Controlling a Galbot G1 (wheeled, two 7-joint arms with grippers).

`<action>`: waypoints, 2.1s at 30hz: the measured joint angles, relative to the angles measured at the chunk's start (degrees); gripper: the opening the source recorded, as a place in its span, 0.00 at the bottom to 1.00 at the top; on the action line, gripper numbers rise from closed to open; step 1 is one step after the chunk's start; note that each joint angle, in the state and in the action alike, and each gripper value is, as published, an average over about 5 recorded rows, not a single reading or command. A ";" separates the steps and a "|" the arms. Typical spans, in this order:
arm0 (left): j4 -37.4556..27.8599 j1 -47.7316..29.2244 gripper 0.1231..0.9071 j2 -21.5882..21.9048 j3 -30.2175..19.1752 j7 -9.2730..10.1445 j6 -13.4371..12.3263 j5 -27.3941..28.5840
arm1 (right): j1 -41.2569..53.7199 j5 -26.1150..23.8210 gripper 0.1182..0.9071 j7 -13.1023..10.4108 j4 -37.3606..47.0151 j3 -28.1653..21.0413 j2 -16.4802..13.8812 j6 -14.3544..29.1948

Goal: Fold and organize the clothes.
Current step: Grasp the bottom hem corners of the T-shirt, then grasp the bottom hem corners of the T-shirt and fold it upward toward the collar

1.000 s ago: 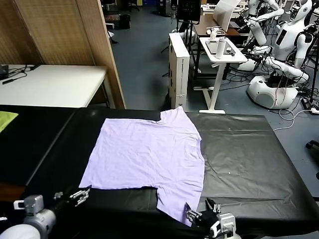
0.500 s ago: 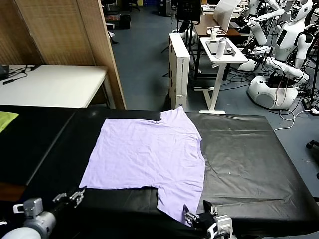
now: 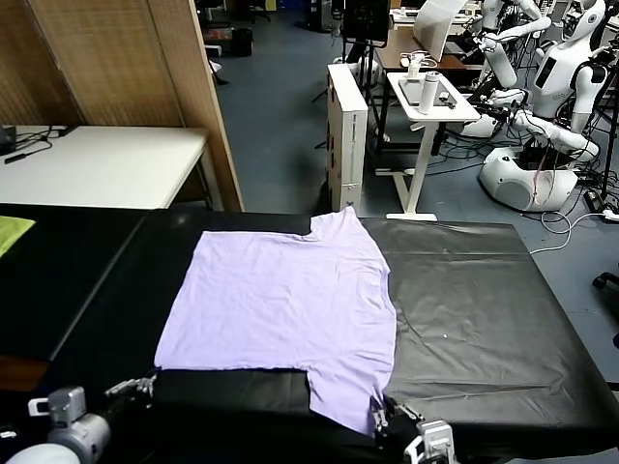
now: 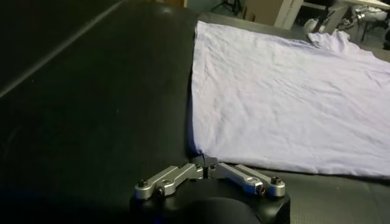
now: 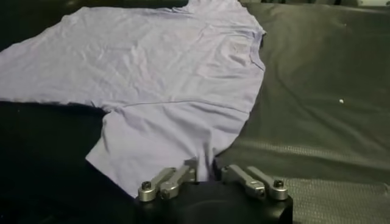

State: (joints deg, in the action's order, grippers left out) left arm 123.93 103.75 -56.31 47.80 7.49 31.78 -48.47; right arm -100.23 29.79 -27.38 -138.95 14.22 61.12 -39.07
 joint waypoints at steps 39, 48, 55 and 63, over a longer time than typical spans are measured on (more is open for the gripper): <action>1.42 -9.21 0.03 -1.47 -1.04 1.87 -3.07 -0.29 | 22.27 10.12 0.03 3.90 10.63 -0.37 -1.43 7.32; -1.89 -12.41 0.03 -1.09 -2.38 1.67 -3.81 0.01 | 29.66 9.87 0.03 3.91 17.41 -3.30 0.25 7.40; -5.06 -15.48 0.03 -0.52 -4.47 1.48 -3.96 1.10 | 32.26 9.46 0.03 3.85 20.25 -4.13 1.09 7.50; -8.99 -19.39 0.03 0.73 -7.58 1.30 -3.99 1.88 | 33.32 8.85 0.03 3.80 22.09 -4.25 2.03 7.63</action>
State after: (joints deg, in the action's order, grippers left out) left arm 114.93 84.37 -55.58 40.22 8.79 27.79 -46.59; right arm -66.90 38.64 -23.58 -116.86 9.97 63.15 -31.44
